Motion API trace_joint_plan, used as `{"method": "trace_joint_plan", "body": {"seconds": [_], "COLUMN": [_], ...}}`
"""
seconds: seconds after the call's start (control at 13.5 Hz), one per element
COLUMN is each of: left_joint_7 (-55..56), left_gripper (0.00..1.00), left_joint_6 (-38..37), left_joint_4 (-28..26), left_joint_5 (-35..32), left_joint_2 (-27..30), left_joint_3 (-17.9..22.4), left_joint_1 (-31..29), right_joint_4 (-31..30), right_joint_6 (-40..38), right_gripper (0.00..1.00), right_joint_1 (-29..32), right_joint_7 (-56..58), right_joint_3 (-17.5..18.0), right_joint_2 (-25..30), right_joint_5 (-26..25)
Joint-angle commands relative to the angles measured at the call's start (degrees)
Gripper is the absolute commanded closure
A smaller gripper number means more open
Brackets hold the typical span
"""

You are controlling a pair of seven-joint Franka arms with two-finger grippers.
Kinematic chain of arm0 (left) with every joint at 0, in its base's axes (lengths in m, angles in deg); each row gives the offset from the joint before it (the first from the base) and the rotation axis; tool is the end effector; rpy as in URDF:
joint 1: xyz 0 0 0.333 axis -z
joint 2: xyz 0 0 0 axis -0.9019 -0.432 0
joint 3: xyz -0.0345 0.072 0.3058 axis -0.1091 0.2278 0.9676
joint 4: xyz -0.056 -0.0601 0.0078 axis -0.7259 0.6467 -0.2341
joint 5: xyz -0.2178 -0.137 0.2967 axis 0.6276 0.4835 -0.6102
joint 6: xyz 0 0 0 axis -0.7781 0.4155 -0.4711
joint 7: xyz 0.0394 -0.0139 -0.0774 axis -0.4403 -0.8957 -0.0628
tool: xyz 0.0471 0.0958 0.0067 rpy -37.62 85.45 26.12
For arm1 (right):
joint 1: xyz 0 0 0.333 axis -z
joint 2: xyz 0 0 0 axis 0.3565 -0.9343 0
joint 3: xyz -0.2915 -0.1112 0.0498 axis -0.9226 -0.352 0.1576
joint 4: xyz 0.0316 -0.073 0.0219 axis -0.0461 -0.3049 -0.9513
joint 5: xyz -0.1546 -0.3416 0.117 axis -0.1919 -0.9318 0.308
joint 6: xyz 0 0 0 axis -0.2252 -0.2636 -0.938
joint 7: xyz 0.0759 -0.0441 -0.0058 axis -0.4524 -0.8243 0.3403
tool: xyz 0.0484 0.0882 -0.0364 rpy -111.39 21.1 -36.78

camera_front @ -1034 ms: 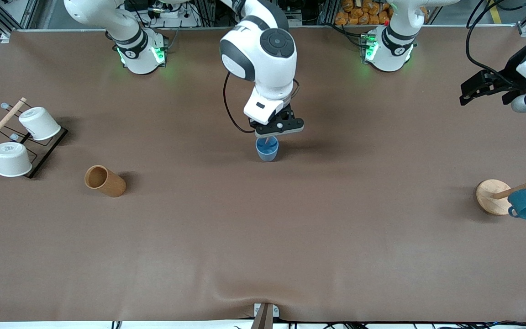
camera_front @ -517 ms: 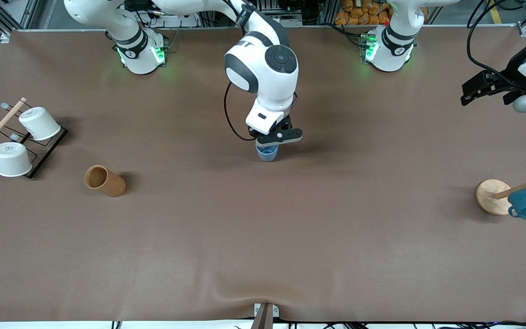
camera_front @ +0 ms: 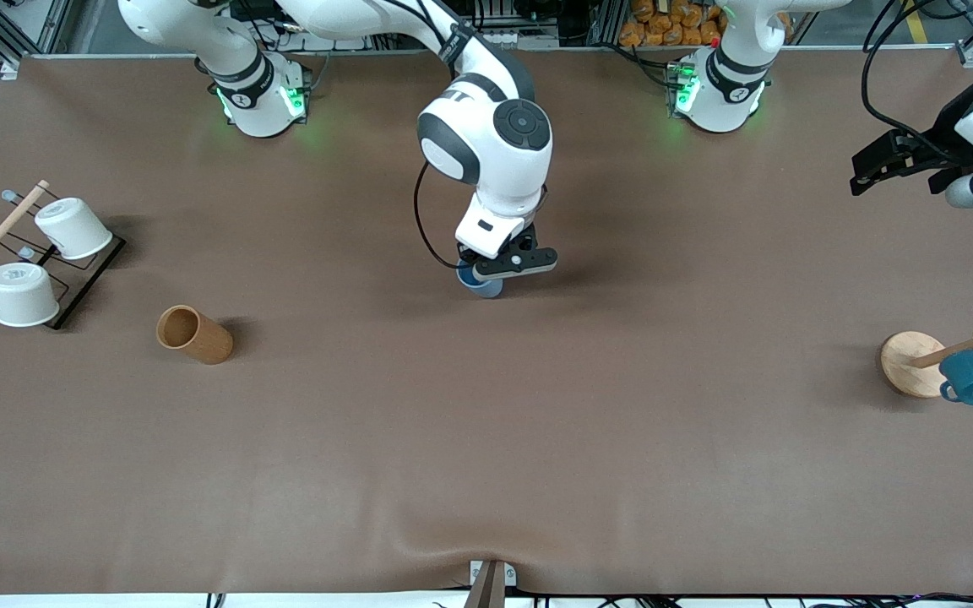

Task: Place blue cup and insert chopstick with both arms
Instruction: 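Lower the chopstick into the blue cup with the right gripper, then open the right gripper and raise it off the chopstick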

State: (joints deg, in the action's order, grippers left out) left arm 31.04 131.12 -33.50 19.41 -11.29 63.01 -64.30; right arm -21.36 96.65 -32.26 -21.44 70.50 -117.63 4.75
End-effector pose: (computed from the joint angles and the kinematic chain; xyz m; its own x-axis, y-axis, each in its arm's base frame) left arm 0.5218 -0.0479 0.6441 0.9980 0.0108 -0.0626 0.0103 -0.9999 -0.0092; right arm 0.4700 0.5508 0.3454 0.9738 0.2181 0.0636 0.2095 -0.9704 0.1202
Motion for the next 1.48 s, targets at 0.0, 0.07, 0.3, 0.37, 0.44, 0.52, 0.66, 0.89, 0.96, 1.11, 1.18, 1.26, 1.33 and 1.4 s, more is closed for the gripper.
{"method": "trace_joint_plan", "body": {"seconds": [0.0, 0.07, 0.3, 0.37, 0.44, 0.52, 0.66, 0.89, 0.96, 1.11, 1.18, 1.26, 1.33, 1.4], "left_joint_7": [0.3, 0.3, -0.1, -0.2, -0.3, -0.4, -0.5, -0.6, -0.5, -0.5, -0.5, -0.5, -0.5, -0.5], "left_gripper": [0.00, 0.00, 0.00, 0.00, 0.00, 0.00, 0.00, 0.00, 0.00, 0.00, 0.00, 0.00, 0.00, 0.00], "left_joint_6": [0.5, 0.5, 0.3, 0.3, 0.3, 0.3, 0.2, 0.0, 0.0, 0.1, 0.1, 0.1, 0.2, 0.4], "left_joint_4": [0.0, 0.0, -0.1, 0.0, 0.1, 0.0, 0.1, -0.1, -0.4, -0.4, -0.4, -0.4, -0.5, -0.6], "left_joint_5": [0.7, 0.8, 0.8, 0.8, 0.8, 0.8, 0.8, 0.7, 0.7, 0.7, 0.7, 0.7, 0.7, 0.7], "left_joint_2": [0.1, 0.1, 0.4, 0.4, 0.4, 0.5, 0.6, 0.7, 0.7, 0.5, 0.5, 0.4, 0.2, 0.1], "left_joint_3": [-0.1, -0.1, -0.1, -0.1, -0.1, -0.1, -0.1, -0.1, -0.1, -0.1, -0.1, -0.1, -0.1, -0.1], "left_joint_1": [0.0, -0.1, -0.1, -0.1, -0.1, -0.1, -0.1, -0.1, -0.1, -0.1, -0.1, 0.0, 0.0, 0.0], "right_joint_4": [0.2, 0.4, 0.5, 0.5, 0.5, 0.5, 0.5, 0.0, 0.0, -0.3, -0.3, -0.3, -0.3, -0.4], "right_joint_6": [-0.3, -0.4, -0.4, -0.5, -0.7, -1.9, -4.6, -7.7, -8.4, -10.1, -10.6, -11.7, -13.9, -15.5], "right_gripper": [0.00, 0.00, 0.00, 0.00, 0.00, 0.00, 0.00, 0.00, 0.00, 0.00, 0.00, 0.00, 0.00, 0.00], "right_joint_1": [-0.4, -0.6, -0.6, -0.4, -0.2, 0.0, 1.5, 7.4, 10.2, 15.9, 18.8, 21.9, 24.8, 27.6], "right_joint_7": [-2.3, -2.6, -2.8, -2.8, -2.6, -2.6, -2.0, 3.7, 6.4, 13.1, 17.4, 21.0, 24.3, 26.9], "right_joint_3": [0.1, 0.1, 0.1, 0.1, 0.1, 0.1, -0.1, -0.1, 0.0, 0.0, 0.1, 0.1, 0.1, 0.2], "right_joint_2": [0.5, 0.7, 2.7, 3.7, 4.9, 6.4, 9.0, 11.9, 12.6, 14.0, 14.5, 15.4, 15.9, 17.0], "right_joint_5": [-1.2, -1.1, -1.1, -1.0, -0.9, -0.8, -0.9, -0.9, -0.8, -0.5, -0.3, -0.2, -0.2, -0.1]}}
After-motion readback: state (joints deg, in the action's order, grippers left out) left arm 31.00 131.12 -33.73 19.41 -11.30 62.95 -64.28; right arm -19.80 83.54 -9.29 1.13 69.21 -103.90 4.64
